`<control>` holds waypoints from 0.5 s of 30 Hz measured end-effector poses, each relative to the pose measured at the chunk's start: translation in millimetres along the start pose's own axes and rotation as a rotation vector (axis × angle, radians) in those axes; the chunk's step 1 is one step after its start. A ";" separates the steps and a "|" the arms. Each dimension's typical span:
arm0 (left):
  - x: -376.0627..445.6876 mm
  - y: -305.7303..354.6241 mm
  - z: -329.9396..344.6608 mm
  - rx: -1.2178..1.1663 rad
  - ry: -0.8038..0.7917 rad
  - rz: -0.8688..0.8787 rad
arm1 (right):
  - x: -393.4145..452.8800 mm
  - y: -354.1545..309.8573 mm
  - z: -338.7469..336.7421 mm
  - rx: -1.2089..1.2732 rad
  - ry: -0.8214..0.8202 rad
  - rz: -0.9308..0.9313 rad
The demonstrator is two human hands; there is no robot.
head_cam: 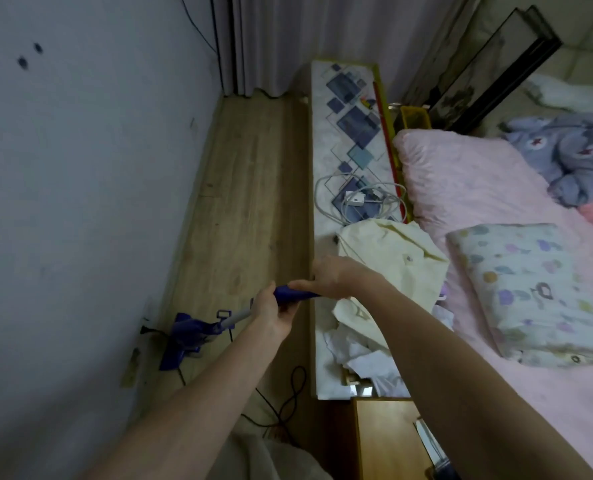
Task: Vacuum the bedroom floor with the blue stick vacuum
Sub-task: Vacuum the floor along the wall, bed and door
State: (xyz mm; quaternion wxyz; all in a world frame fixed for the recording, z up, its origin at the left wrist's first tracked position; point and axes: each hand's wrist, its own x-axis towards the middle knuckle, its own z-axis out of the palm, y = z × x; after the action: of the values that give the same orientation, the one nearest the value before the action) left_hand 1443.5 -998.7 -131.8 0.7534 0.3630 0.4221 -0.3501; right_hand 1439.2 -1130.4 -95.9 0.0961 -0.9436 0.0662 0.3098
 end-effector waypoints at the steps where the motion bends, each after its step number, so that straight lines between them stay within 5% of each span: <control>1: -0.3 -5.0 1.3 0.004 -0.006 0.001 | -6.0 3.0 -1.0 0.003 -0.006 0.006; 15: -17.0 -56.1 0.6 -0.101 -0.072 -0.016 | -53.3 29.1 -0.3 -0.006 -0.013 0.037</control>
State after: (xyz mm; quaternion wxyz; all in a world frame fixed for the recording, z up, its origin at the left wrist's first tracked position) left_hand 1390.2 -1023.0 -130.5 0.7827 0.3080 0.4147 -0.3472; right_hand 1391.4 -1155.3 -67.9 0.0877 -0.9405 0.0823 0.3178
